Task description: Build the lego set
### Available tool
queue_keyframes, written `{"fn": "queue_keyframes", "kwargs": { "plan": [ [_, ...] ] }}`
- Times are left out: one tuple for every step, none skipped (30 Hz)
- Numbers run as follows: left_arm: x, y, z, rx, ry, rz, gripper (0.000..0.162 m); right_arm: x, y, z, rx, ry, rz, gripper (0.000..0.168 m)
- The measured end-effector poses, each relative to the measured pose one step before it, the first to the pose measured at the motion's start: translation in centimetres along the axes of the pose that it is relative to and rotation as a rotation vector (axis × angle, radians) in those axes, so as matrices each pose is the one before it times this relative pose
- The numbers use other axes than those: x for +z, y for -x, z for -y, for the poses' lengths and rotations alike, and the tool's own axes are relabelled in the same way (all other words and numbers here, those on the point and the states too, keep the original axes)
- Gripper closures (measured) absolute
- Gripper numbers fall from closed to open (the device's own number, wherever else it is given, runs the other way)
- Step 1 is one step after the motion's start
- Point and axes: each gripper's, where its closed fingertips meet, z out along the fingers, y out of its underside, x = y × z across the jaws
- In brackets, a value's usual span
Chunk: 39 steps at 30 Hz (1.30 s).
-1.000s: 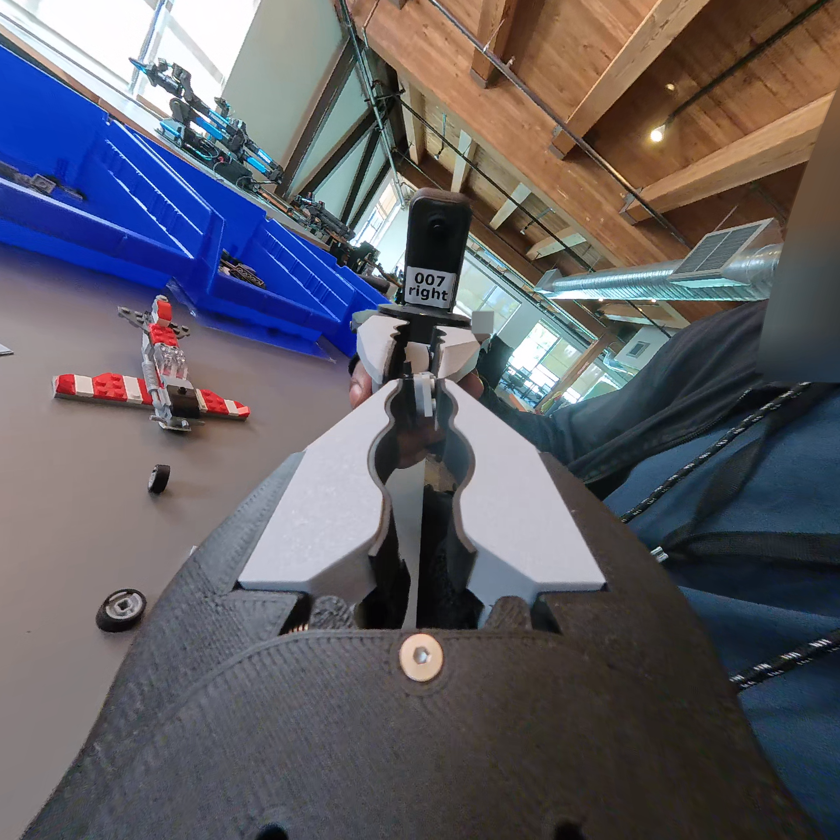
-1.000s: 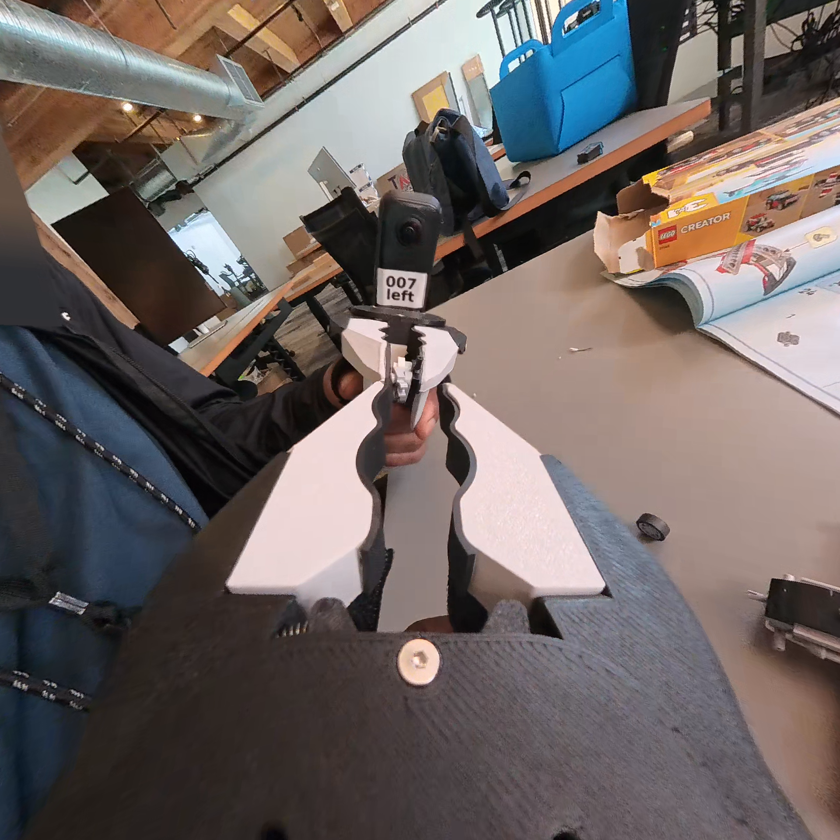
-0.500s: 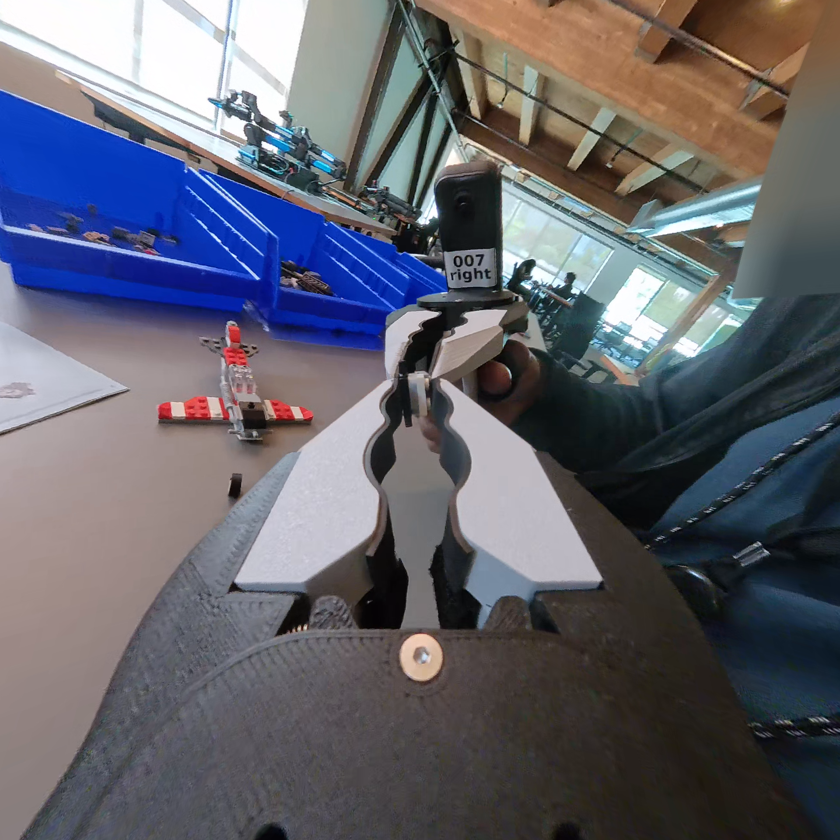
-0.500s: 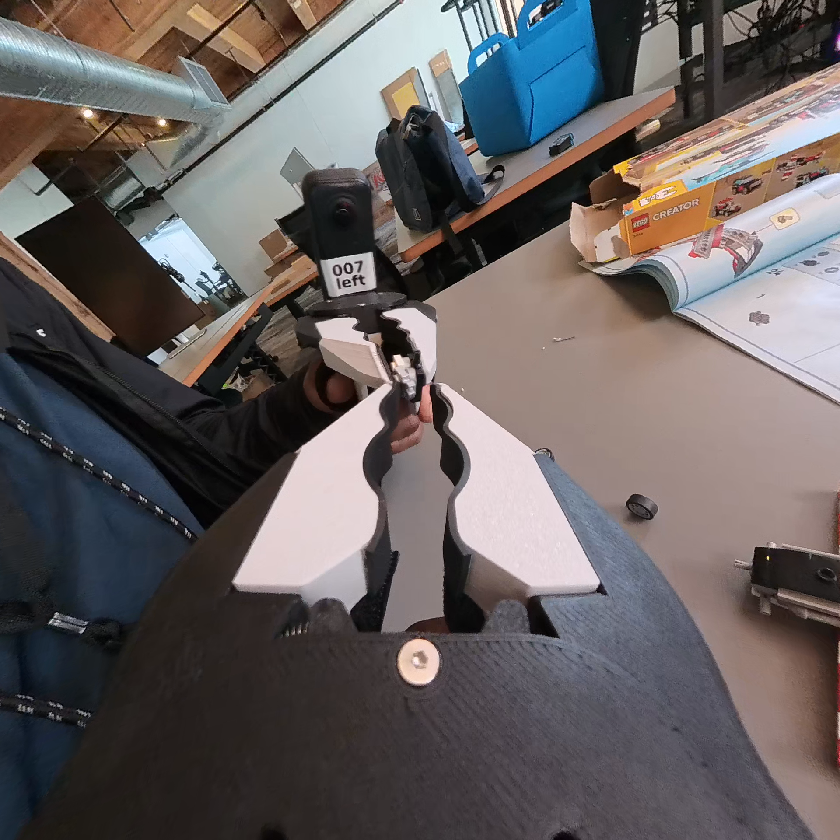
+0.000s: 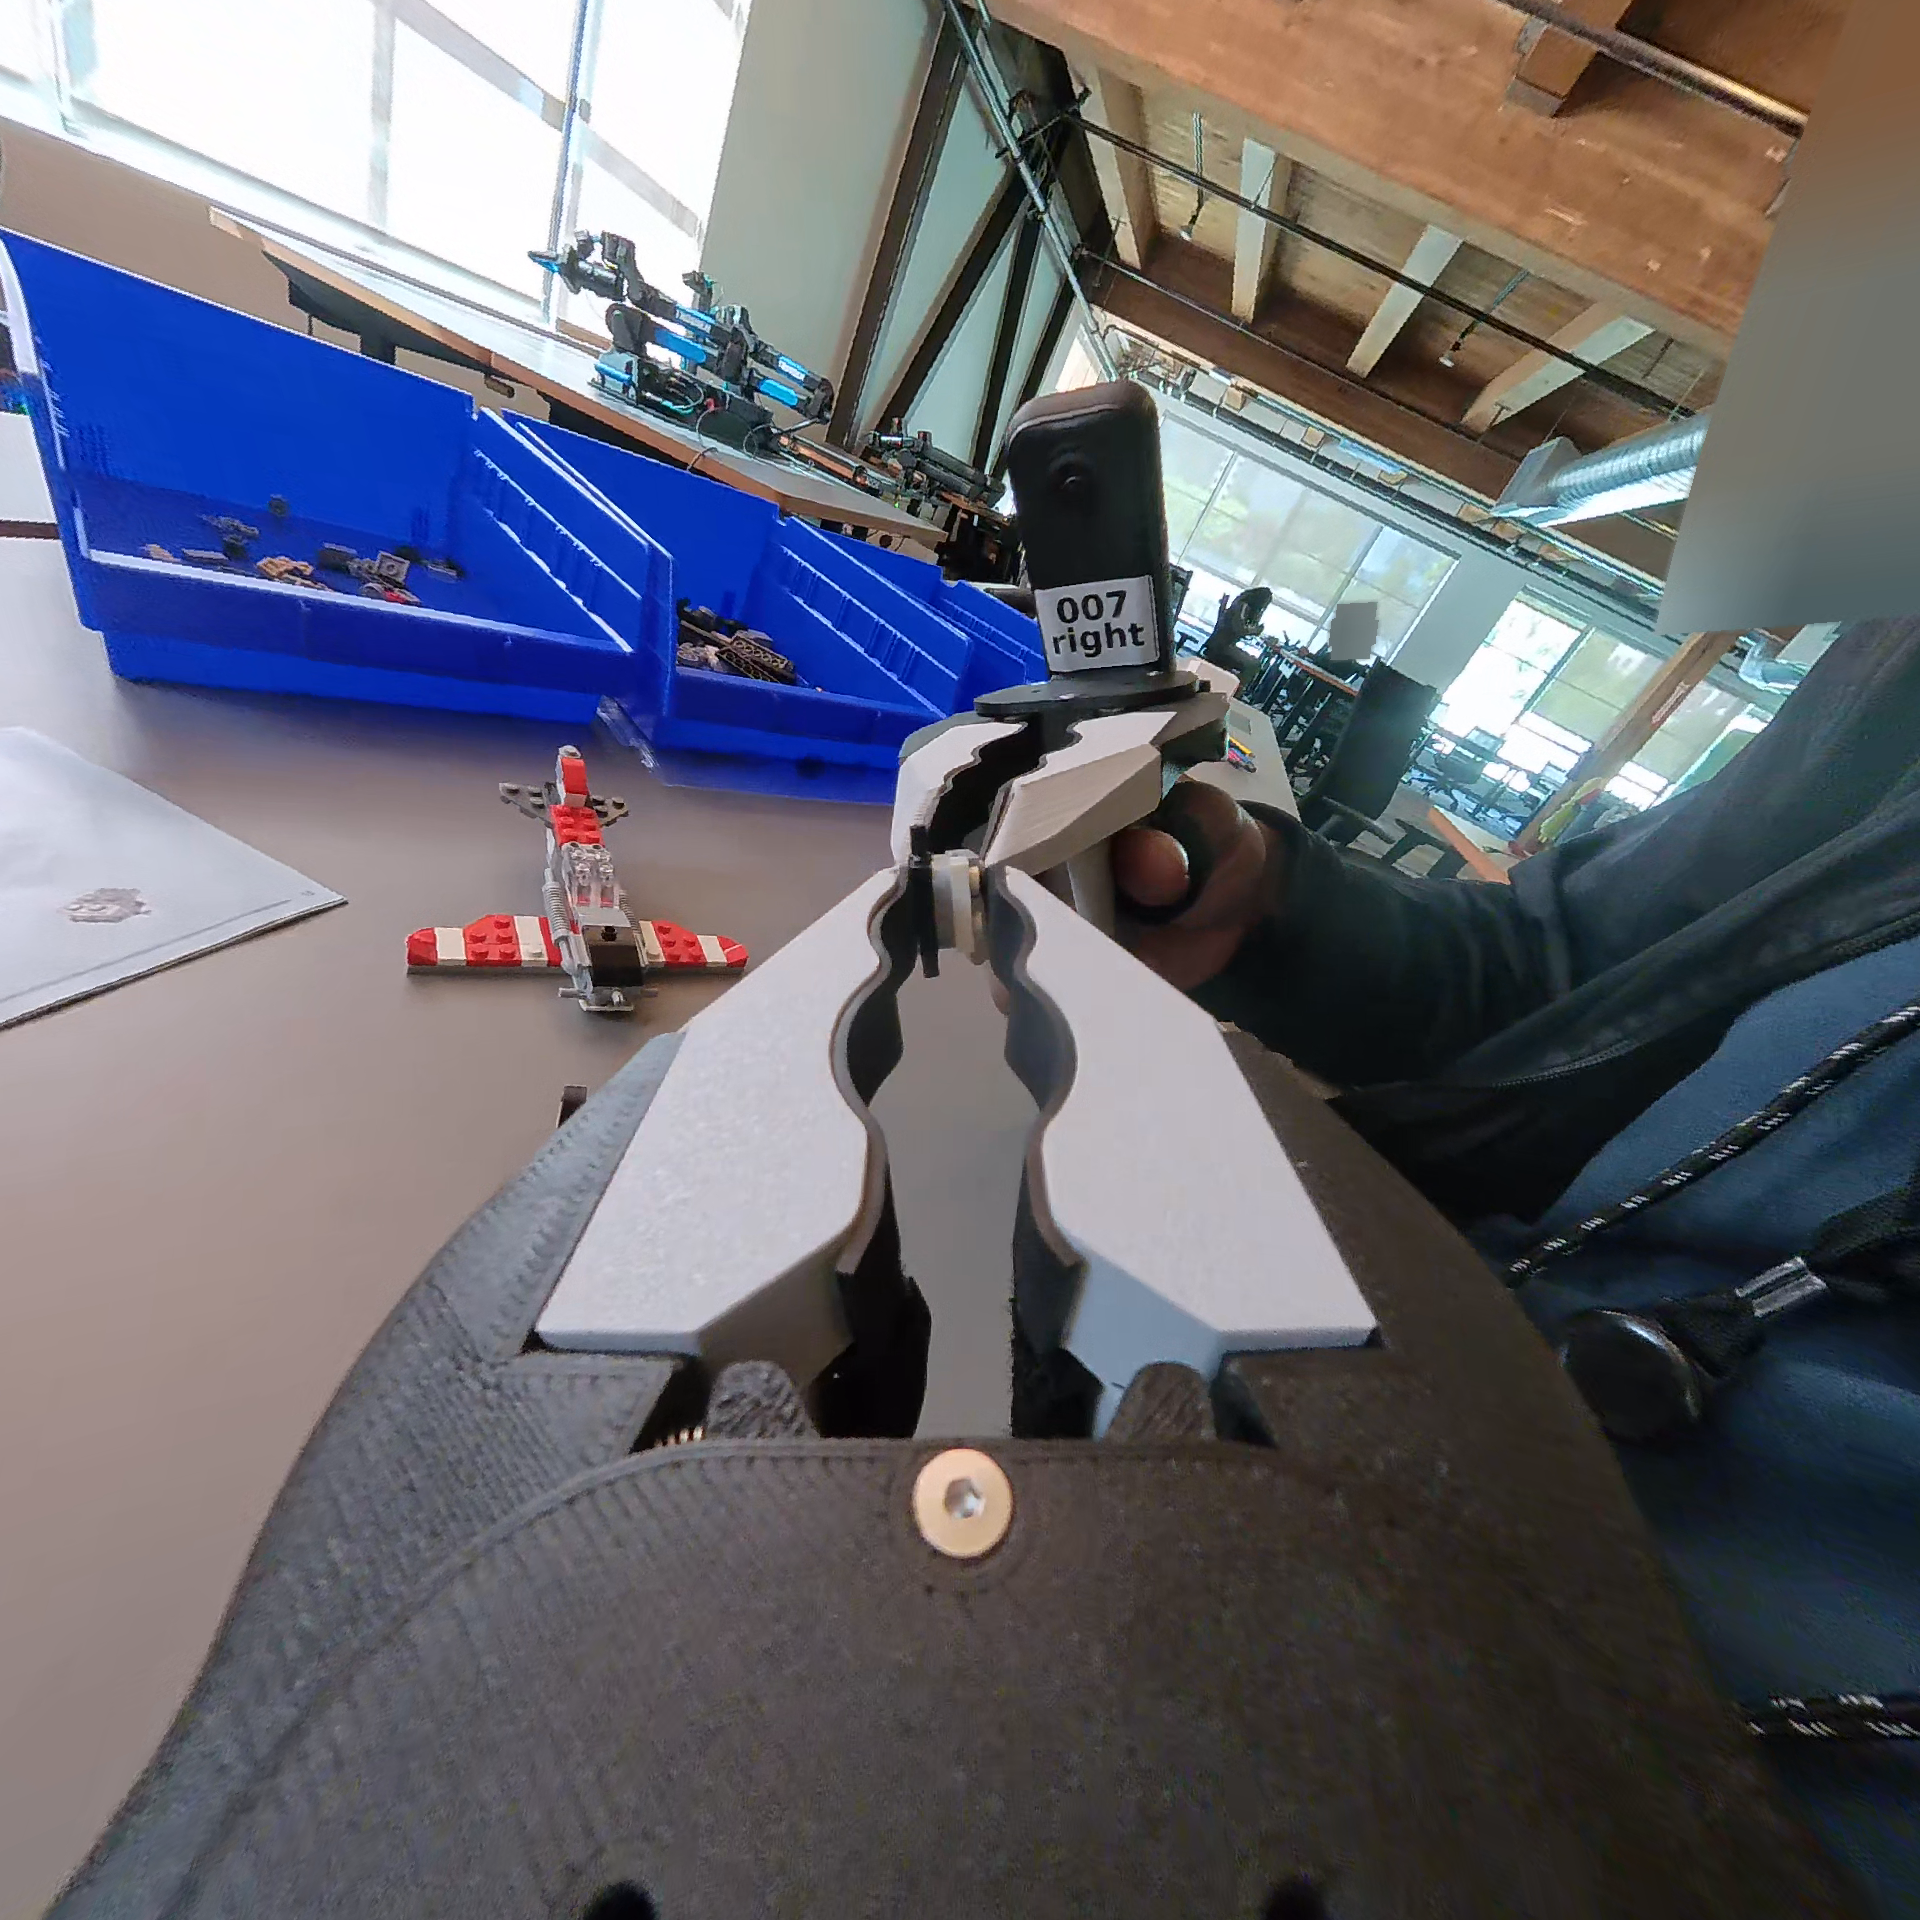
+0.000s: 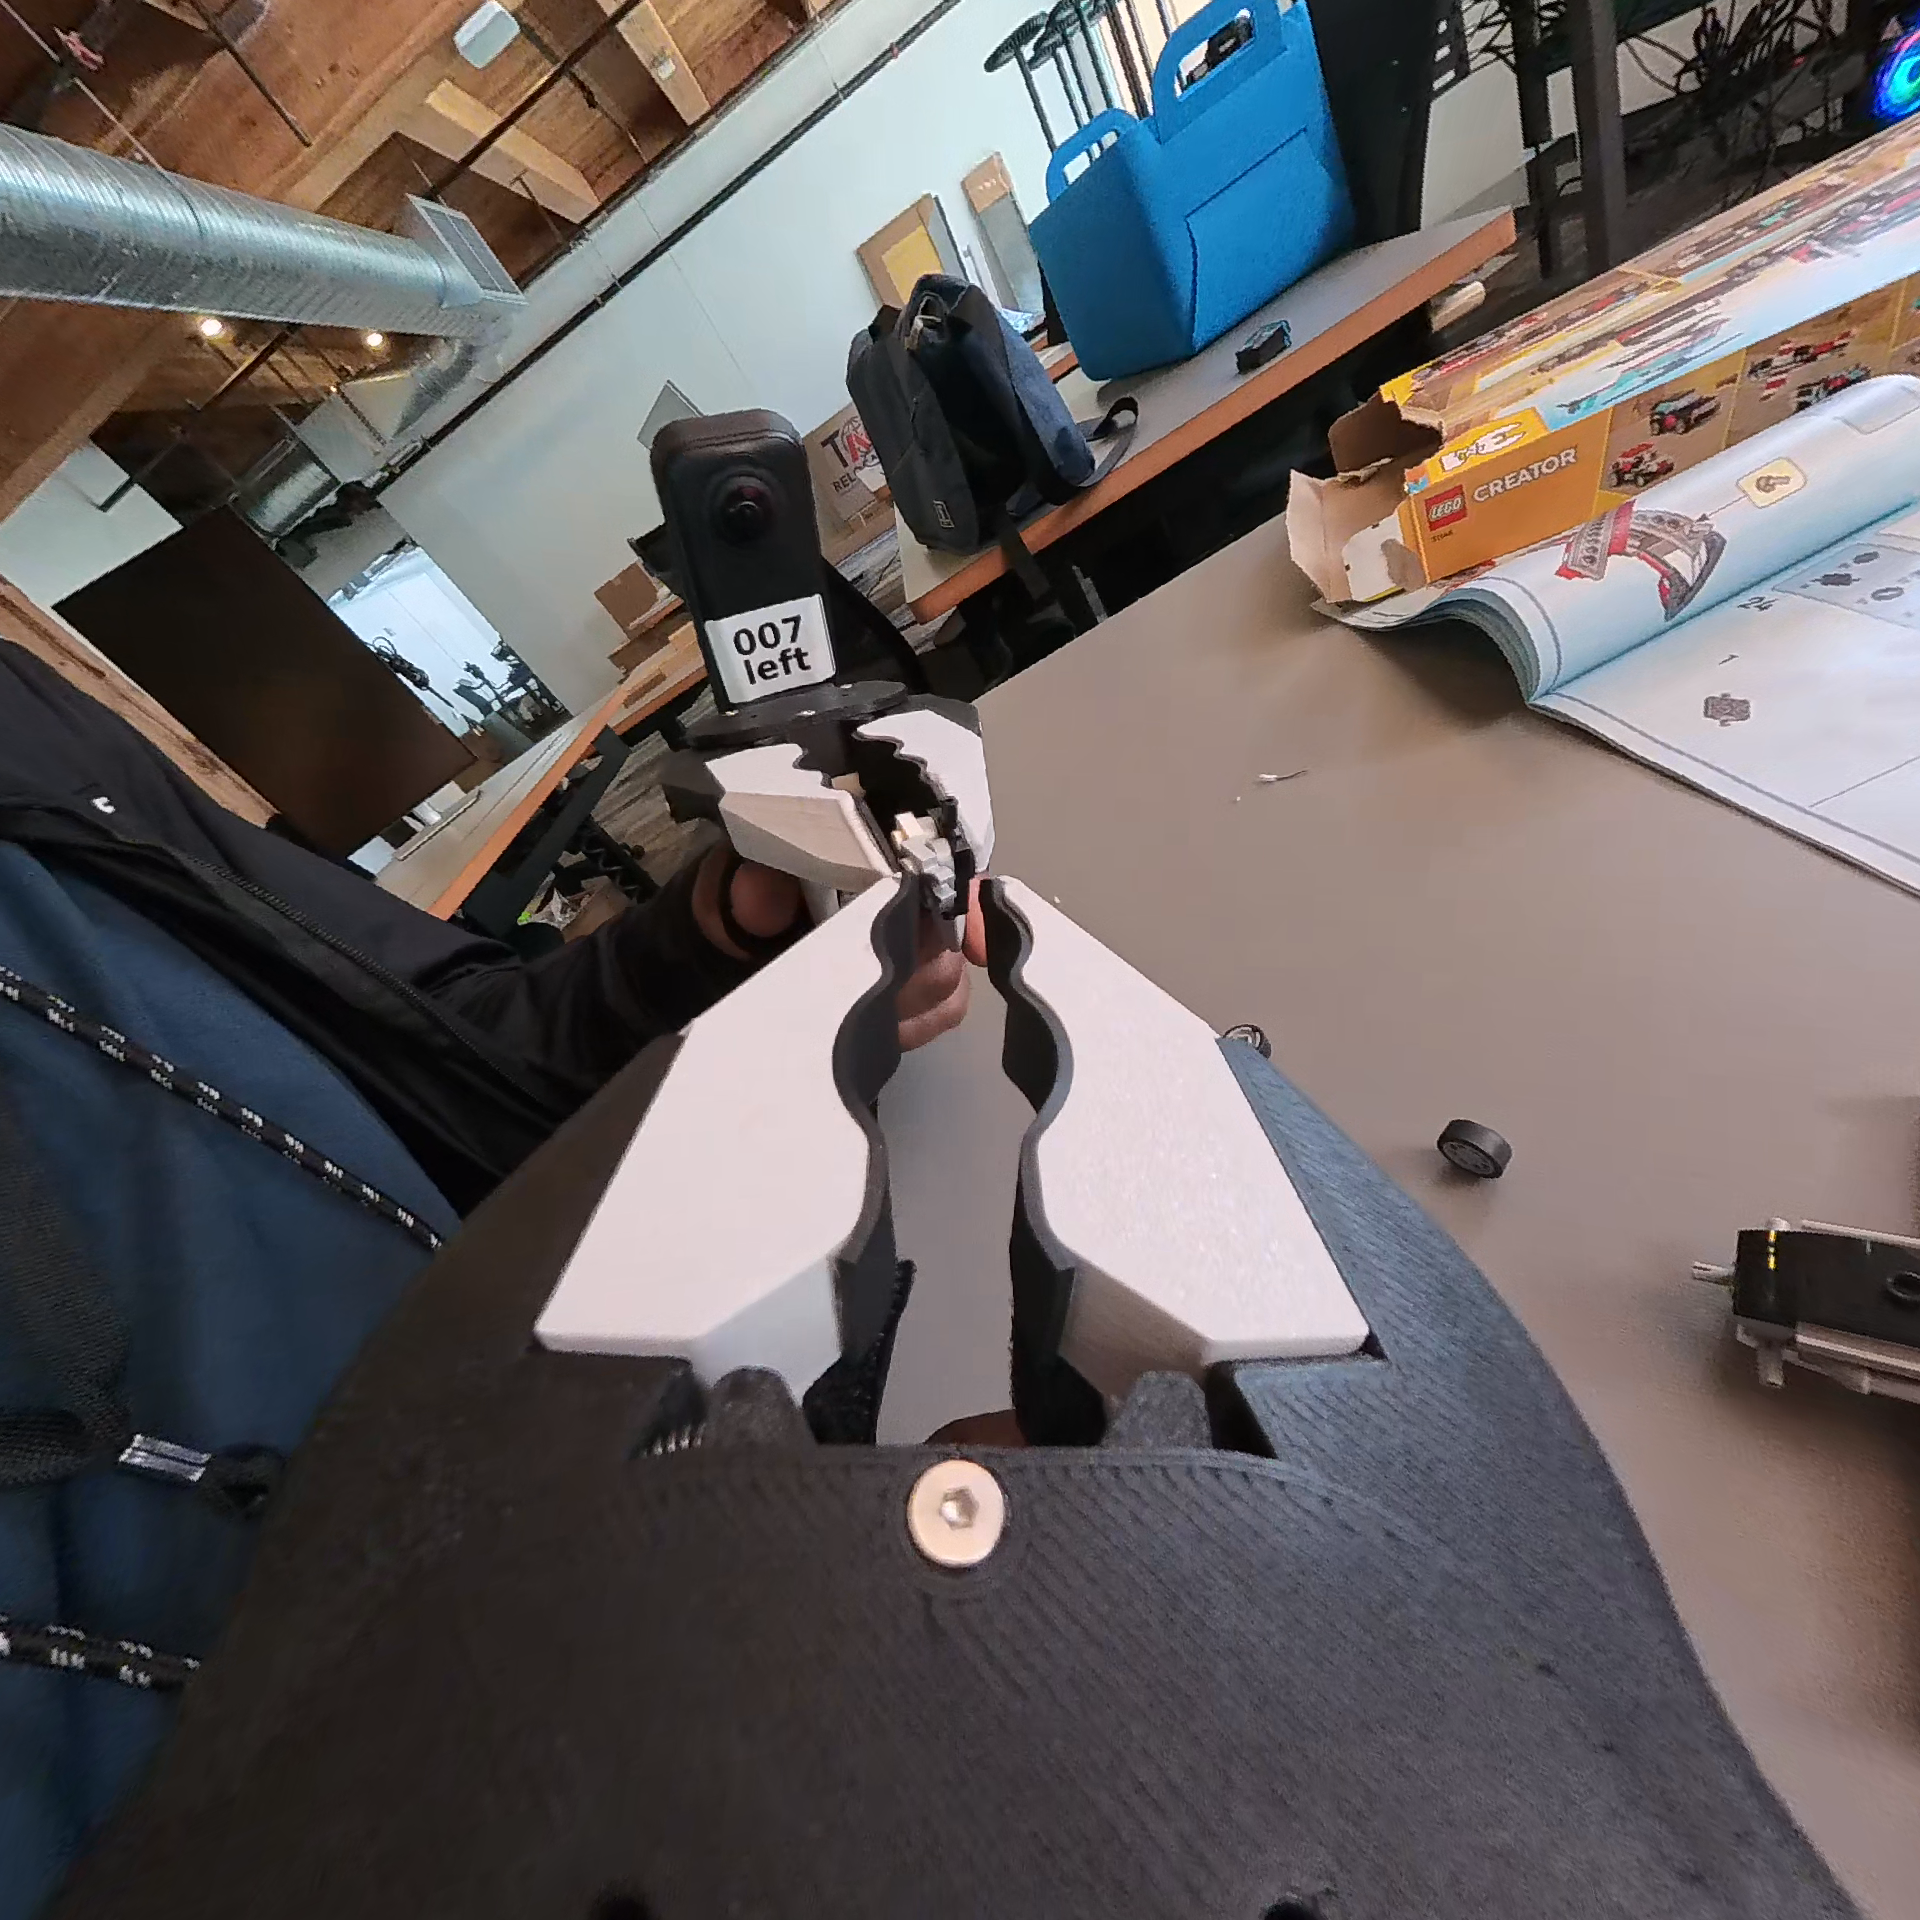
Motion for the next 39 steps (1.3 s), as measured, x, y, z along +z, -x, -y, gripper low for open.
{"fn": "queue_keyframes", "kwargs": {
  "plan": [
    [0.009, 0.042, -0.015, -0.002, -0.0001, 0.0012, 0.15, 0.0, -0.033, -0.009, -0.0005, 0.0, -0.0018, 0.155],
    [0.009, 0.028, -0.006, -0.0025, 0.0, 0.0006, 0.15, -0.008, -0.049, -0.008, 0.0017, 0.0001, -0.0008, 0.155],
    [0.012, 0.033, -0.014, -0.0047, -0.0002, 0.0001, 0.15, -0.004, -0.034, -0.008, 0.001, 0.0001, -0.001, 0.155],
    [0.017, 0.03, -0.03, -0.0068, -0.0001, -0.0001, 0.15, -0.013, -0.064, -0.02, -0.0001, 0.0001, -0.0024, 0.155],
    [0.025, 0.019, -0.022, -0.0074, -0.0004, -0.0012, 0.149, -0.012, -0.063, -0.009, 0.001, -0.0003, -0.0022, 0.155],
    [0.019, 0.007, -0.021, -0.008, -0.0008, -0.0024, 0.149, -0.01, -0.036, -0.004, 0.0024, -0.0007, -0.001, 0.155],
    [0.014, -0.019, -0.001, -0.0082, -0.0014, -0.0043, 0.147, -0.014, -0.043, 0.005, 0.0018, -0.0015, -0.0013, 0.155],
    [0.027, -0.107, -0.014, -0.0081, -0.0006, -0.0087, 0.143, -0.016, -0.084, 0.019, 0.0012, -0.0023, -0.005, 0.155],
    [0.039, -0.068, 0.011, -0.0078, -0.0014, -0.0064, 0.141, -0.021, -0.076, 0.037, 0.0008, -0.0023, -0.0034, 0.155],
    [0.032, -0.001, 0.018, -0.0048, -0.0016, -0.0005, 0.141, -0.018, -0.048, 0.015, 0.0019, -0.0012, -0.0014, 0.155],
    [0.04, 0.035, -0.014, 0.0001, -0.0002, 0.0029, 0.141, -0.019, -0.048, 0.007, 0.0009, -0.0006, -0.0026, 0.155],
    [0.018, 0.027, -0.024, 0.005, 0.0014, 0.0046, 0.141, -0.022, -0.037, 0.001, -0.0006, 0.0003, -0.003, 0.155],
    [0.013, 0.046, -0.02, 0.0083, 0.0027, 0.0062, 0.141, -0.006, -0.042, -0.01, -0.0015, 0.0012, -0.0042, 0.155],
    [0.01, 0.059, -0.017, 0.0101, 0.0026, 0.0079, 0.141, 0.0, -0.058, -0.007, -0.0009, 0.0004, -0.0053, 0.155],
    [0.008, 0.06, -0.012, 0.0111, 0.0023, 0.0092, 0.141, 0.014, -0.054, 0.004, 0.0005, -0.0002, -0.0056, 0.155],
    [0.026, 0.084, 0.0, 0.0127, 0.0018, 0.0112, 0.141, 0.004, -0.061, 0.018, 0.0004, -0.0015, -0.0062, 0.155],
    [0.029, 0.103, -0.015, 0.0151, 0.0028, 0.0138, 0.141, 0.0, -0.091, 0.028, 0.0007, -0.0026, -0.0076, 0.155],
    [0.038, 0.13, -0.042, 0.0167, 0.0044, 0.0161, 0.142, 0.009, -0.115, -0.01, 0.0014, -0.0009, -0.0088, 0.155],
    [0.047, 0.143, -0.067, 0.0176, 0.0049, 0.017, 0.142, 0.006, -0.118, -0.025, 0.0003, -0.0002, -0.0091, 0.155],
    [0.033, 0.142, -0.084, 0.0178, 0.0055, 0.0171, 0.143, 0.009, -0.11, -0.035, 0.0006, 0.001, -0.0096, 0.155],
    [0.031, 0.152, -0.057, 0.0182, 0.0049, 0.0171, 0.144, 0.027, -0.112, -0.041, 0.0002, 0.0013, -0.01, 0.155],
    [0.041, 0.136, -0.029, 0.0195, 0.0033, 0.0175, 0.144, 0.021, -0.09, 0.004, 0.0008, -0.001, -0.0096, 0.156],
    [0.028, 0.117, -0.011, 0.0206, 0.0018, 0.0172, 0.144, 0.016, -0.057, 0.038, 0.0033, -0.0022, -0.0077, 0.156],
    [0.037, 0.107, 0.0, 0.0195, 0.0018, 0.016, 0.144, 0.017, -0.033, 0.049, 0.0039, -0.0027, -0.0057, 0.157],
    [0.037, 0.078, -0.022, 0.0175, 0.0024, 0.0141, 0.144, 0.005, -0.048, 0.02, 0.0015, -0.0007, -0.0071, 0.158],
    [0.048, 0.061, -0.012, 0.0166, 0.0023, 0.0124, 0.144, -0.011, -0.055, 0.006, -0.0001, 0.0002, -0.0069, 0.159],
    [0.042, 0.045, -0.034, 0.0145, 0.003, 0.011, 0.144, -0.008, -0.036, 0.003, 0.0003, 0.0009, -0.005, 0.159],
    [0.042, 0.037, -0.042, 0.0103, 0.0038, 0.0089, 0.144, -0.012, -0.034, -0.015, -0.0002, 0.0016, -0.0043, 0.16],
    [0.05, 0.04, -0.047, 0.007, 0.0036, 0.0071, 0.144, -0.008, -0.053, -0.019, -0.001, 0.0013, -0.0049, 0.16],
    [0.035, 0.037, -0.042, 0.0056, 0.0028, 0.006, 0.144, -0.018, -0.035, -0.025, -0.0007, 0.0002, -0.0031, 0.16],
    [0.038, 0.045, -0.032, 0.0005, 0.0018, 0.0034, 0.144, -0.002, -0.052, -0.016, -0.0006, -0.0006, -0.0033, 0.16],
    [0.021, 0.025, -0.009, -0.0109, -0.0011, -0.0019, 0.144, -0.004, -0.049, -0.018, 0.0, -0.0014, -0.0021, 0.16],
    [0.011, 0.012, 0.037, -0.0254, -0.006, -0.0089, 0.144, -0.005, -0.021, 0.02, 0.0026, -0.0032, 0.0005, 0.16],
    [-0.003, 0.004, 0.074, -0.0359, -0.0092, -0.0146, 0.145, -0.003, -0.012, 0.045, 0.0045, -0.0039, 0.002, 0.159],
    [-0.011, -0.017, 0.075, -0.0382, -0.009, -0.0163, 0.145, -0.001, -0.003, 0.041, 0.0029, -0.0029, 0.0015, 0.159],
    [-0.003, -0.009, 0.069, -0.0348, -0.0072, -0.0153, 0.145, 0.017, 0.004, 0.033, 0.0, -0.0013, 0.0005, 0.159],
    [-0.012, -0.008, 0.053, -0.0282, -0.0065, -0.0127, 0.145, 0.008, -0.025, 0.009, -0.0009, 0.0001, -0.0017, 0.158],
    [-0.001, -0.006, 0.038, -0.0253, -0.0052, -0.0105, 0.145, 0.003, -0.01, 0.018, 0.0, -0.0007, -0.0011, 0.158],
    [0.002, -0.005, 0.044, -0.0238, -0.005, -0.0095, 0.145, 0.004, 0.009, 0.011, 0.0022, -0.0018, 0.0009, 0.158]
  ]
}}
